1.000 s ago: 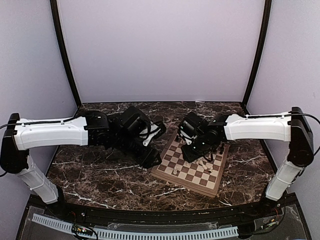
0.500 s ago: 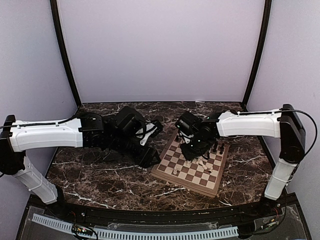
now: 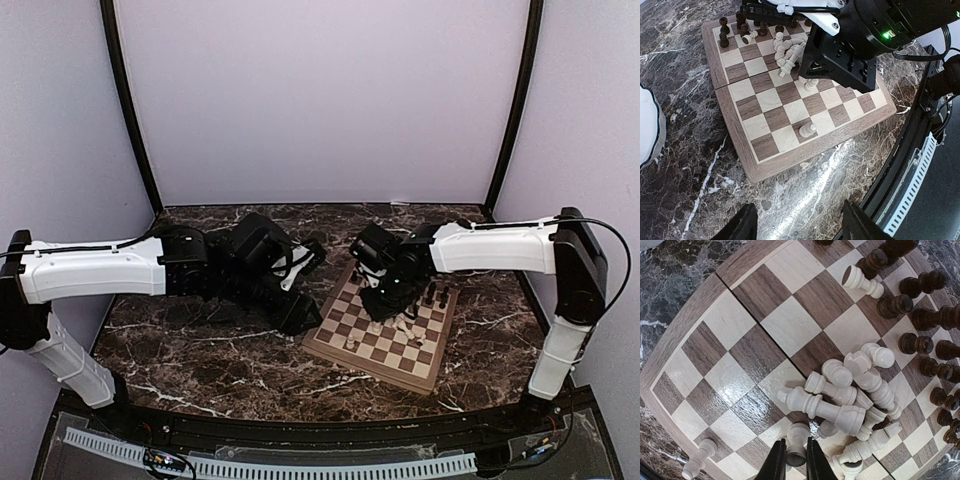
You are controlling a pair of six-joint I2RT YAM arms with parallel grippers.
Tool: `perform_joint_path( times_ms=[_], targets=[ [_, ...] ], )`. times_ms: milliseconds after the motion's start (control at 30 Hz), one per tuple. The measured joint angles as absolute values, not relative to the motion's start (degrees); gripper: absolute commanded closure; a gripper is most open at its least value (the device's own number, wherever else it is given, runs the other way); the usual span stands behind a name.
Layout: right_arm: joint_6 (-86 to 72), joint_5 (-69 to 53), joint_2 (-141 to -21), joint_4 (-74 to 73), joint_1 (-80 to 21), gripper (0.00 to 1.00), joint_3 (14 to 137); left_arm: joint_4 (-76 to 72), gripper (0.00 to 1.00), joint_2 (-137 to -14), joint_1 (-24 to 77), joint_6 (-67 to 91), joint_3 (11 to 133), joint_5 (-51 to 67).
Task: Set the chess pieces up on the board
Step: Pick up the rook from the chessboard.
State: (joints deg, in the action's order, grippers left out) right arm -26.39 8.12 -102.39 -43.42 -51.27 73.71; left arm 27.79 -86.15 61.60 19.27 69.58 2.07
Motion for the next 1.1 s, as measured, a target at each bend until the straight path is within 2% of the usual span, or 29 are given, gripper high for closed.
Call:
perform_joint_path(
  times_ms=[167, 333, 467, 733, 1100],
  targets=[
    [-25.82, 8.14, -103.5, -43.81, -51.24, 0.89, 75.46, 27.4, 0.4, -86.15, 61.6, 19.31, 69.58, 2.07],
    [-25.32, 8.16, -103.85, -44.05, -51.24, 0.8, 76.47, 26.94, 0.4, -86.17, 61.6, 19.31, 69.58, 2.07],
    [-25.06, 8.14, -104.71, -44.34, -51.22, 0.79, 76.66, 26.65, 0.4, -86.26, 61.6, 19.29, 69.58, 2.09],
    [-24.8, 8.12, -105.71, -45.04, -51.22, 0.88, 76.66, 26.63, 0.4, -86.26, 61.6, 19.29, 69.58, 2.07],
    [-24.12, 8.19, -105.67, -48.42, -51.35, 0.91, 82.26, 26.52, 0.4, -86.26, 61.6, 19.33, 69.52, 1.87]
  ],
)
